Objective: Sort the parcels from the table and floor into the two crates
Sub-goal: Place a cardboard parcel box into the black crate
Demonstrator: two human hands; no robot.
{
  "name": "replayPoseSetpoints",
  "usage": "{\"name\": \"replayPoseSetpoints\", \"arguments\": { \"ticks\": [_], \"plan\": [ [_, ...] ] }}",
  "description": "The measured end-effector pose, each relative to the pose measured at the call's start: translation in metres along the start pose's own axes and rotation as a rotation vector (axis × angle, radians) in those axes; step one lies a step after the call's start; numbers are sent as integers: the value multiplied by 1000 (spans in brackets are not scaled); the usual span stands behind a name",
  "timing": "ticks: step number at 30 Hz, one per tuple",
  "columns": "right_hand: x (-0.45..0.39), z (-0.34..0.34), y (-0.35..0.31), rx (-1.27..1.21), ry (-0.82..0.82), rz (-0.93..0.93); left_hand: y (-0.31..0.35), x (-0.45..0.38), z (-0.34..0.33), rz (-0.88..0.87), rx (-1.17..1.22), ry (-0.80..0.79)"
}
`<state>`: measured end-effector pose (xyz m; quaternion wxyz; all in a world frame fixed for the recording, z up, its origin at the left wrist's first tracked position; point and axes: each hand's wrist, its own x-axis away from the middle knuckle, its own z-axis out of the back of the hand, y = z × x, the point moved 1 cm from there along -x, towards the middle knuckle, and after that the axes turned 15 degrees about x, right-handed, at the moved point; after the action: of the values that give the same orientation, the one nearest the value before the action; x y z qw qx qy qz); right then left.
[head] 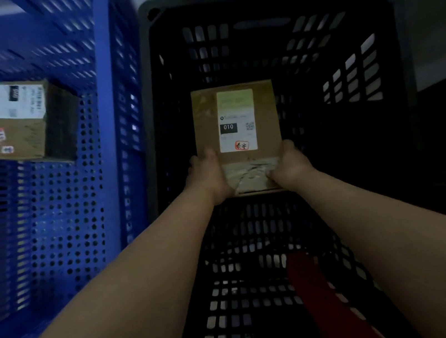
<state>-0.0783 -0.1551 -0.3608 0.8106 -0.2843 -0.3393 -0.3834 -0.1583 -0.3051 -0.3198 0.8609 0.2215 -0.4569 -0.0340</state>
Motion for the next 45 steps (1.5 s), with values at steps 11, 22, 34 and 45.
{"name": "replayPoseSetpoints", "arguments": {
  "ticks": [11,22,34,45],
  "plan": [
    [-36,-29,-11,-136,-51,31,-16,-34,-19,-188,-245,50],
    [-16,5,-6,-29,-37,90,-1,-34,-7,-100,-395,-120],
    [120,105,-28,338,160,258,79,90,62,-325,-483,-1],
    [251,214,-31,370,473,263,176,212,122,-614,-651,128]
  ]
}}
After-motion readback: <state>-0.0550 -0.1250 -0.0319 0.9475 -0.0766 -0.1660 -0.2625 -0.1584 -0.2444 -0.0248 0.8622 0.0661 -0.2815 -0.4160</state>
